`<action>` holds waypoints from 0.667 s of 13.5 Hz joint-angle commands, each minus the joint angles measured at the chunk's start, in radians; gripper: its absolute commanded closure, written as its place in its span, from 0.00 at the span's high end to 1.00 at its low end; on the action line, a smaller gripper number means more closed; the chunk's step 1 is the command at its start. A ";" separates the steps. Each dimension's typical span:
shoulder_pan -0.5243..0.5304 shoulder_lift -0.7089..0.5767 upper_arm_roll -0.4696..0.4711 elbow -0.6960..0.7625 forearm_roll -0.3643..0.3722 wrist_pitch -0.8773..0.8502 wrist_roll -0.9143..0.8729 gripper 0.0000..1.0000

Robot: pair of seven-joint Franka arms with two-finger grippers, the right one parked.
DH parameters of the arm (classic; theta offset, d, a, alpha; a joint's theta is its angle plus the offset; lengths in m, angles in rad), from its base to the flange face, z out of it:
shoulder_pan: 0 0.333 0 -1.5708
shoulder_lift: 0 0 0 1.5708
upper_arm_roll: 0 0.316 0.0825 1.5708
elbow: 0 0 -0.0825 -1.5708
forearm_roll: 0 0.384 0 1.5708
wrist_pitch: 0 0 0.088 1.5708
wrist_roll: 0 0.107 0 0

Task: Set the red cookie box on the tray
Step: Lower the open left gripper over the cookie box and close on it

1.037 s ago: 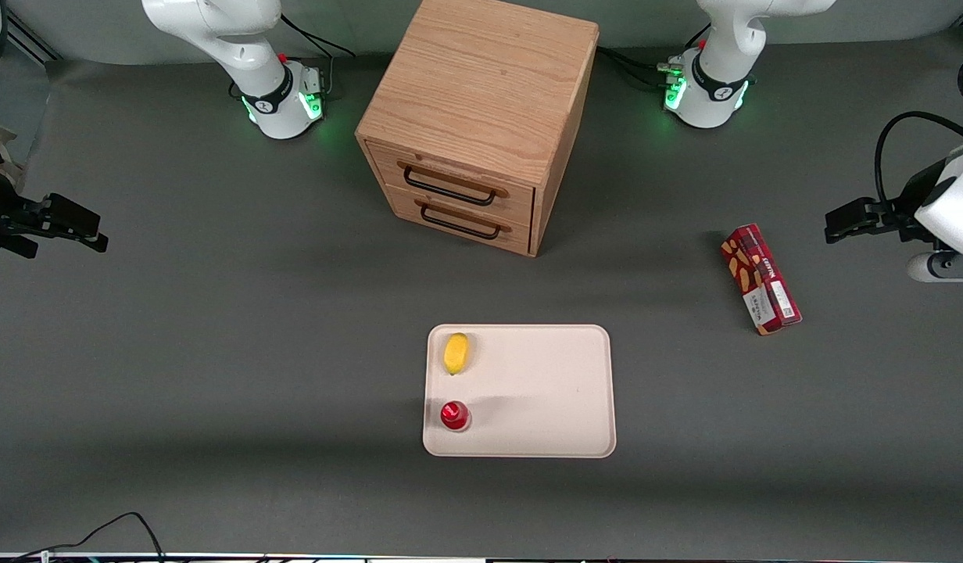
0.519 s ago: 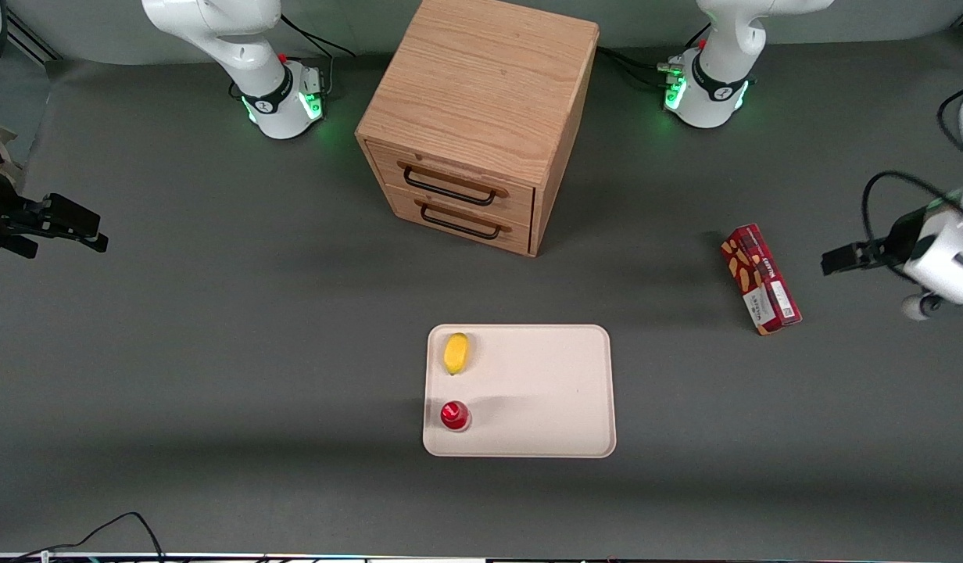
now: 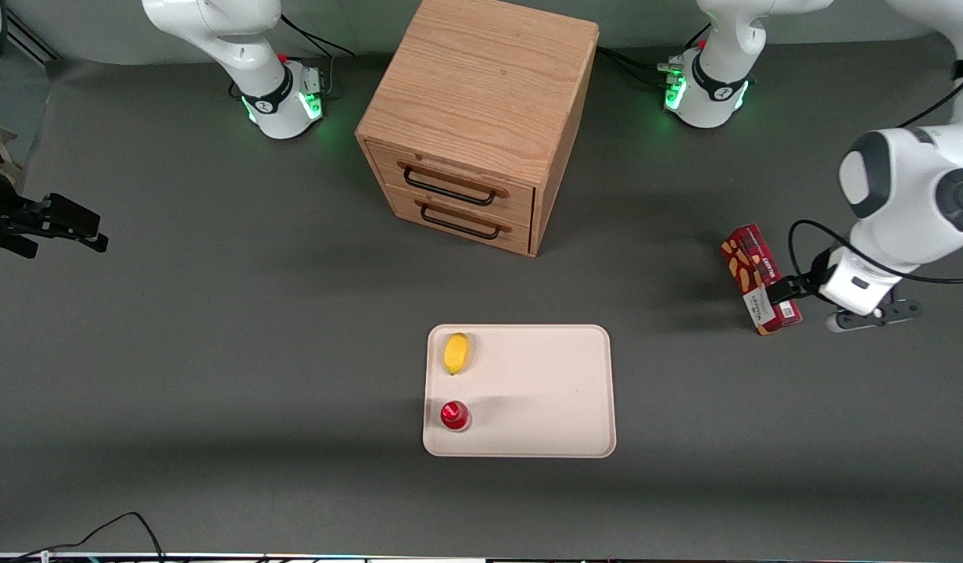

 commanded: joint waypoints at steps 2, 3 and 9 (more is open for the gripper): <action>0.011 -0.019 -0.005 -0.109 -0.006 0.109 -0.002 1.00; 0.036 -0.011 -0.005 -0.114 -0.006 0.113 0.004 1.00; 0.047 0.039 -0.005 -0.207 -0.008 0.304 0.003 1.00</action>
